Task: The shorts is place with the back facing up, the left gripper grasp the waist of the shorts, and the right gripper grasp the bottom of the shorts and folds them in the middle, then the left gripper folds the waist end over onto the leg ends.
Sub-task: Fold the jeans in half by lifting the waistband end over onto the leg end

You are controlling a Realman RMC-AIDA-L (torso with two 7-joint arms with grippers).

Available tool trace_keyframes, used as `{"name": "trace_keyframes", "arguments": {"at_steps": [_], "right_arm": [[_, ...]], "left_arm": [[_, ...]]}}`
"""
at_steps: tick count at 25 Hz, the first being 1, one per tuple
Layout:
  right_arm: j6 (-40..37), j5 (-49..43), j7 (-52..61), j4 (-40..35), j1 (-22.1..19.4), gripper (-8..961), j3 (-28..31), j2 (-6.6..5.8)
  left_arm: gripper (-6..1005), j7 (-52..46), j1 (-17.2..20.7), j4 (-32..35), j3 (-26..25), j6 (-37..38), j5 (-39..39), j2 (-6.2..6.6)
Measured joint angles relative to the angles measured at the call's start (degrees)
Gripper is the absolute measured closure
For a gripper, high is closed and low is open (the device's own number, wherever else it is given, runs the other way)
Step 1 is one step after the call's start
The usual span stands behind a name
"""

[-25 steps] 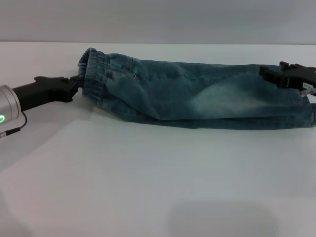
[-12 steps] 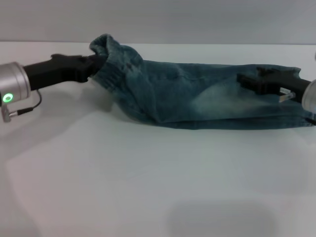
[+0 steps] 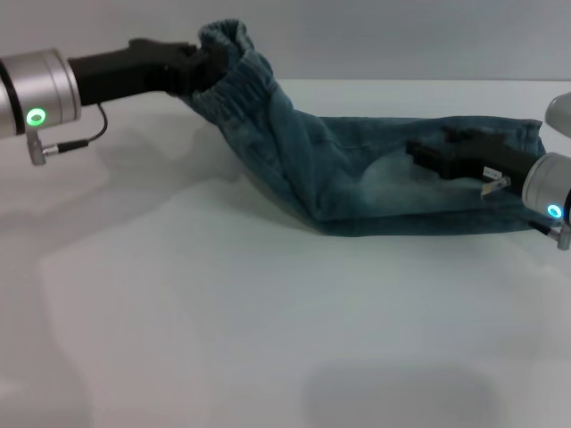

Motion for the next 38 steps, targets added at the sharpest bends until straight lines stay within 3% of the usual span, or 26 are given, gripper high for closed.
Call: {"name": "trace_keyframes", "arguments": {"at_steps": [18, 32, 38], "right_arm": [[0.1, 0.1, -3.7, 5.5, 4.5, 323, -0.1, 0.29], [-5.4, -0.6, -4.3, 18.0, 14.6, 323, -0.2, 0.47], [-6.4, -1.7, -4.0, 18.8, 16.8, 323, -0.1, 0.49]], "left_arm": [[969, -6.1, -6.2, 5.6, 0.1, 5.1, -2.7, -0.15], [974, -6.9, -7.8, 6.5, 0.7, 5.1, -3.3, -0.26], [976, -6.9, -7.5, 6.3, 0.8, 5.0, -3.3, -0.29]]}}
